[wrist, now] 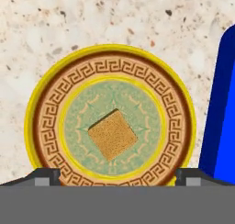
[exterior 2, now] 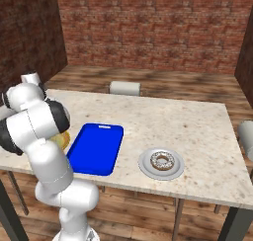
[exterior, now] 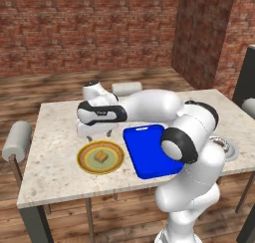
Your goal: Move the dessert items from the plates to the tray.
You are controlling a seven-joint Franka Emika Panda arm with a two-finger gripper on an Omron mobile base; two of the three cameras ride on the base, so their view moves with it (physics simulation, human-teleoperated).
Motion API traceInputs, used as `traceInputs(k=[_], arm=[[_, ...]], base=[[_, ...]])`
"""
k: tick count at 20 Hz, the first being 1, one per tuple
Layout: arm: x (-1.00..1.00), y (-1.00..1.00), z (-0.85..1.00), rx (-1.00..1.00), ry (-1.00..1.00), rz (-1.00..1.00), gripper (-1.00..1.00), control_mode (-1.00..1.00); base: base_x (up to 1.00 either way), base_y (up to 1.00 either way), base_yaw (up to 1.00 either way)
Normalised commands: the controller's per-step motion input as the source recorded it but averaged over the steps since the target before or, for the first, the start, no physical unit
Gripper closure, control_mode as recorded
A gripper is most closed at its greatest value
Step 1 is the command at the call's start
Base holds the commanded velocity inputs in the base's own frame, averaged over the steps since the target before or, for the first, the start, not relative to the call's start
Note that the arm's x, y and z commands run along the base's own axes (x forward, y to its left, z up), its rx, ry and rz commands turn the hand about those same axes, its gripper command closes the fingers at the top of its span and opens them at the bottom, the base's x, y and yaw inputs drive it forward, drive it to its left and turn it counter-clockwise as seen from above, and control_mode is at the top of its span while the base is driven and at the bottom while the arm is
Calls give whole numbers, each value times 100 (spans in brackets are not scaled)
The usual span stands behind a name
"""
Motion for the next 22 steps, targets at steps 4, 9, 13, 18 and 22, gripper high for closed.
traceInputs(k=[4, 9, 13, 18, 22], arm=[[0, 2, -59, 0, 18, 8, -100, -100], [3, 0, -45, -2, 6, 8, -100, -100], [0, 2, -17, -5, 0, 6, -100, -100], [0, 0, -28, -3, -1, 7, -100, -100], [0, 0, -53, 0, 0, 8, -100, -100]], base=[[0, 0, 0], [0, 0, 0], [0, 0, 0], [0, 0, 0], [0, 0, 0]])
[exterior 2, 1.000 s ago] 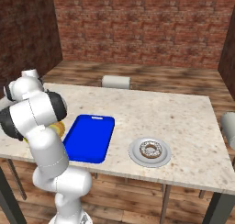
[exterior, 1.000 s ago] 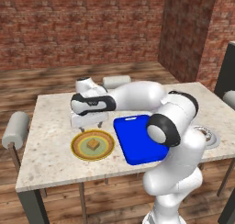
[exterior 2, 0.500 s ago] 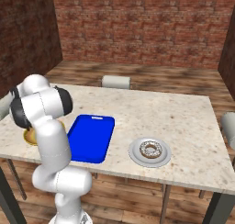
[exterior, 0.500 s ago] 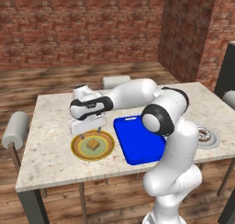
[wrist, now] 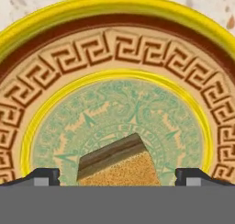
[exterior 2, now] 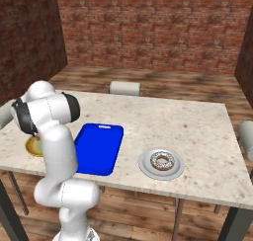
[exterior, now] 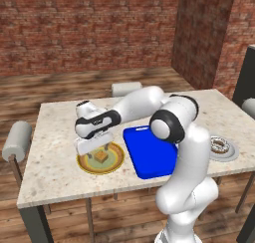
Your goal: Move the dessert items from the plates to the tray.
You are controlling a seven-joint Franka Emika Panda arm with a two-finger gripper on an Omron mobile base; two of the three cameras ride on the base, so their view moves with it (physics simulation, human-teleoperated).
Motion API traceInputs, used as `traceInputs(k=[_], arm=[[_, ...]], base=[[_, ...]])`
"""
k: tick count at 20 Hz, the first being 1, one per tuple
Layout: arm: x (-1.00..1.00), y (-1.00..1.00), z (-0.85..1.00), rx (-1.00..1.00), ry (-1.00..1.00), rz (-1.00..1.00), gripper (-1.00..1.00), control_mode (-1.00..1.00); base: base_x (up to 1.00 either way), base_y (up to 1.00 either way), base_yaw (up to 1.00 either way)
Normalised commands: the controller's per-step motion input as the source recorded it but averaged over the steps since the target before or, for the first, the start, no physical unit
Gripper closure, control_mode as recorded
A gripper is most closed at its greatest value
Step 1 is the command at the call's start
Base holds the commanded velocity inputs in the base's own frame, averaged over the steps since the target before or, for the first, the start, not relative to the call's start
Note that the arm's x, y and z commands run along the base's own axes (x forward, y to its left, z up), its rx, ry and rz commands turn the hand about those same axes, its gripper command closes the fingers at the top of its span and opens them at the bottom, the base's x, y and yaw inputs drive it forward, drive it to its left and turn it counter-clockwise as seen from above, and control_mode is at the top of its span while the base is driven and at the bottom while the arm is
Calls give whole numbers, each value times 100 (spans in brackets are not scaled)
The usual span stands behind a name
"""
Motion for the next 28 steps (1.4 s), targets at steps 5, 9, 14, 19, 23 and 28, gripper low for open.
traceInputs(k=[5, 9, 14, 19, 23, 28], arm=[[0, 0, -29, 0, 0, 4, -100, -100], [0, -1, -25, 0, 0, 1, -100, -100], [0, -2, -23, 0, 0, 1, 100, -100], [-1, -16, -8, 0, 0, 0, 100, -100], [0, -43, 8, 2, 0, 0, 100, -100], [0, -76, 53, 1, 0, -2, 100, -100]], base=[[0, 0, 0], [0, 0, 0], [0, 0, 0], [0, 0, 0], [0, 0, 0], [0, 0, 0]])
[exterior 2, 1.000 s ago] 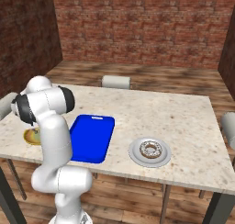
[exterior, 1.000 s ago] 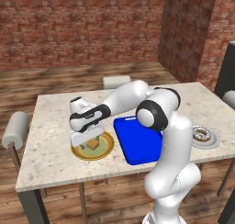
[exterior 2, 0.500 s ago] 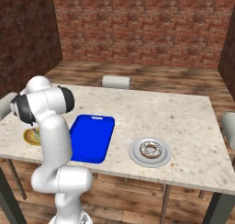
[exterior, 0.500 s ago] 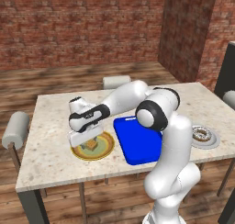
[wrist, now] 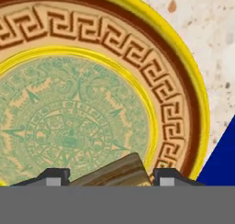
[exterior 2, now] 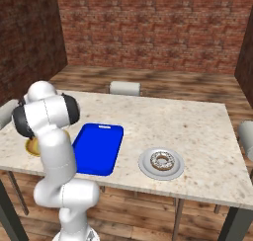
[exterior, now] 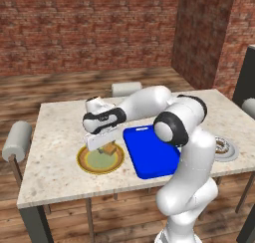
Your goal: Move the dessert items from the plates to the tray.
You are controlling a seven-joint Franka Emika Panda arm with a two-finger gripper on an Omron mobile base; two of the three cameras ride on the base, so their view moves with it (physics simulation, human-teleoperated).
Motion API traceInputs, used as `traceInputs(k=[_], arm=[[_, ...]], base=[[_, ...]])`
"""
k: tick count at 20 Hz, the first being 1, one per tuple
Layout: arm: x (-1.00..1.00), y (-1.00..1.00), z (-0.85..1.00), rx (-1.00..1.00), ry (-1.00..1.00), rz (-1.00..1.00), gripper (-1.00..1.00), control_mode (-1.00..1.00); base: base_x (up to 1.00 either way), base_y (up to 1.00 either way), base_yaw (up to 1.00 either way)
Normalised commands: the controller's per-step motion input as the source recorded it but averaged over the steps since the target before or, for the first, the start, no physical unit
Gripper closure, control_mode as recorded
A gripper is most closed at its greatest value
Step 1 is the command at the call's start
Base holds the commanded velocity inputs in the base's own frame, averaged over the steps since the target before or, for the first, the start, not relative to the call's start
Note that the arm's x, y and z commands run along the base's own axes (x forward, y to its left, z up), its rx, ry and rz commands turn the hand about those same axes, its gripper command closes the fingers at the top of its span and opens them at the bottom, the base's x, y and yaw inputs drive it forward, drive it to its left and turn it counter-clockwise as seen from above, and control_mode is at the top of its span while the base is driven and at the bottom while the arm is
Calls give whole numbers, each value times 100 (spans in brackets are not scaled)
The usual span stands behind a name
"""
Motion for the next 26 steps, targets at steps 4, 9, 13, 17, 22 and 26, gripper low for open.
traceInputs(k=[4, 9, 13, 17, 22, 26], arm=[[0, -49, 99, 3, 0, -4, 100, -100], [36, -100, 27, 0, -2, -10, 100, -100], [50, -100, 2, -1, 0, -11, 100, -100], [60, -89, -5, 0, 0, -8, 100, -100], [53, -58, -35, 0, 2, -3, 100, -100], [39, -21, -39, 0, 0, -3, 100, -100]], base=[[0, 0, 0], [0, 0, 0], [0, 0, 0], [0, 0, 0], [0, 0, 0], [0, 0, 0]])
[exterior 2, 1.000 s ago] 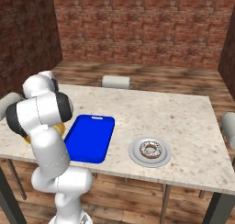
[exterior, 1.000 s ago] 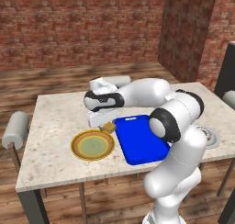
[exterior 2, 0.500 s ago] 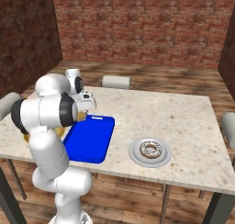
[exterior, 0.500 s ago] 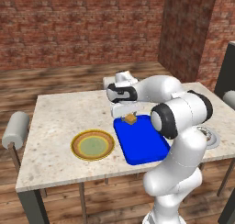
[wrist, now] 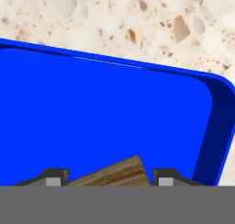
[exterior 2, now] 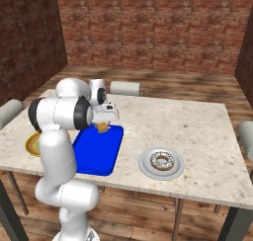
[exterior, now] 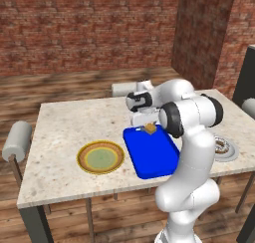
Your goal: Move the dessert items from the plates to the tray.
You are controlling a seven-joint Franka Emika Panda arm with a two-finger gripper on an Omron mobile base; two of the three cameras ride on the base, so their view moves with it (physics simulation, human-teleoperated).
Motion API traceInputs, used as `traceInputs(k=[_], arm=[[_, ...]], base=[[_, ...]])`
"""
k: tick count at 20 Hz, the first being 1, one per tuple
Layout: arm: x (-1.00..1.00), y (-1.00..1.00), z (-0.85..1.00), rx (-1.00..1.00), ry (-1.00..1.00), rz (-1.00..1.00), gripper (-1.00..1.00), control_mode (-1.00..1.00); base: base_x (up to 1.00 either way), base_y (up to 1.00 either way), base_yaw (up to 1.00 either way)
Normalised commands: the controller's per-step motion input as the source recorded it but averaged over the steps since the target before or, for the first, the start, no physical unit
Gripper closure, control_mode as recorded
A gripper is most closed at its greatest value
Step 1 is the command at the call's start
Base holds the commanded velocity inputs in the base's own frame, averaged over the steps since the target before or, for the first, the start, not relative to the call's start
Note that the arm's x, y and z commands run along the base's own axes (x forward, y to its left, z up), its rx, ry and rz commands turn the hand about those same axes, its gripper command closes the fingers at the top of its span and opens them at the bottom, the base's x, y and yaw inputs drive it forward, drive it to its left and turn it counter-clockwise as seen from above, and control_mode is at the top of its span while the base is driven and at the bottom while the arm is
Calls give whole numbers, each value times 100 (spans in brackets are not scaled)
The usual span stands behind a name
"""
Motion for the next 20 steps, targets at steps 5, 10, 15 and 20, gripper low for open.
traceInputs(k=[5, 10, 15, 20], arm=[[10, -1, -44, 0, 0, -1, 100, -100], [-5, -1, -29, 1, 0, -2, 100, -100], [-1, 0, -13, 0, 0, -2, -100, -100], [0, -1, 0, 0, 0, 0, -100, -100]], base=[[0, 0, 0], [0, 0, 0], [0, 0, 0], [0, 0, 0]])
